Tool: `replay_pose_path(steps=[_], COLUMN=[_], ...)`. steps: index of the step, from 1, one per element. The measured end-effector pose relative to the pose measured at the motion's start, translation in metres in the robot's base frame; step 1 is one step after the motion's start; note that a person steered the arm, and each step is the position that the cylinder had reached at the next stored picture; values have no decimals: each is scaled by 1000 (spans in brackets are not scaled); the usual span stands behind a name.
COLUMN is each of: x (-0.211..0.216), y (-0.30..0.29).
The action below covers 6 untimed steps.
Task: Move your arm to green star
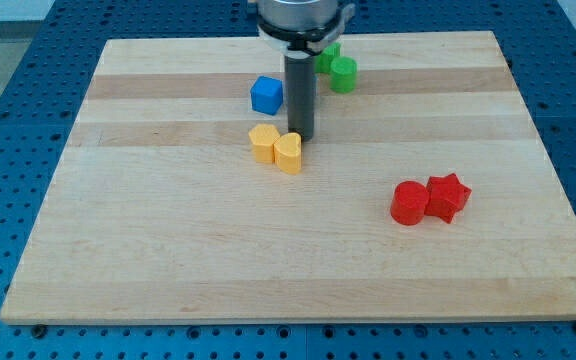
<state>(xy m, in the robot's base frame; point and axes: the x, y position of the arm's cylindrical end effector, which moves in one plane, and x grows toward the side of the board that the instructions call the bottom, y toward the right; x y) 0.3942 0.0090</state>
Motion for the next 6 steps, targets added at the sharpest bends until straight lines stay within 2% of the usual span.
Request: replay_pose_path(steps=[1,3,4,6], x=[-3,-58,-100,-176], y=[38,100,112,97])
